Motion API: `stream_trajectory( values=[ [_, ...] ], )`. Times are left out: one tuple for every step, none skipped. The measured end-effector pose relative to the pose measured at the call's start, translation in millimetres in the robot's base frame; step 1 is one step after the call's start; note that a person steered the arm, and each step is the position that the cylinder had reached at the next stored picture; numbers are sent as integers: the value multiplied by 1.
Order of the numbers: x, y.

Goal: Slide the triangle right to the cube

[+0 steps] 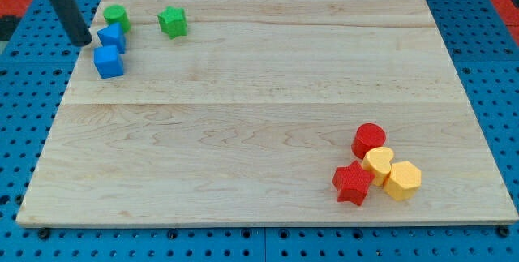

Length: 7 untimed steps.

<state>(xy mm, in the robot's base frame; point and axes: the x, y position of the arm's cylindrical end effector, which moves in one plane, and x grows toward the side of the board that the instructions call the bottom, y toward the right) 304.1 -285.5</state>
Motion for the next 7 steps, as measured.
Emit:
stream_trajectory(
  values=[
    [-12,7],
    [6,39],
    [32,50],
    [34,55],
    [34,63],
    [34,71],
    [34,71]
  ],
)
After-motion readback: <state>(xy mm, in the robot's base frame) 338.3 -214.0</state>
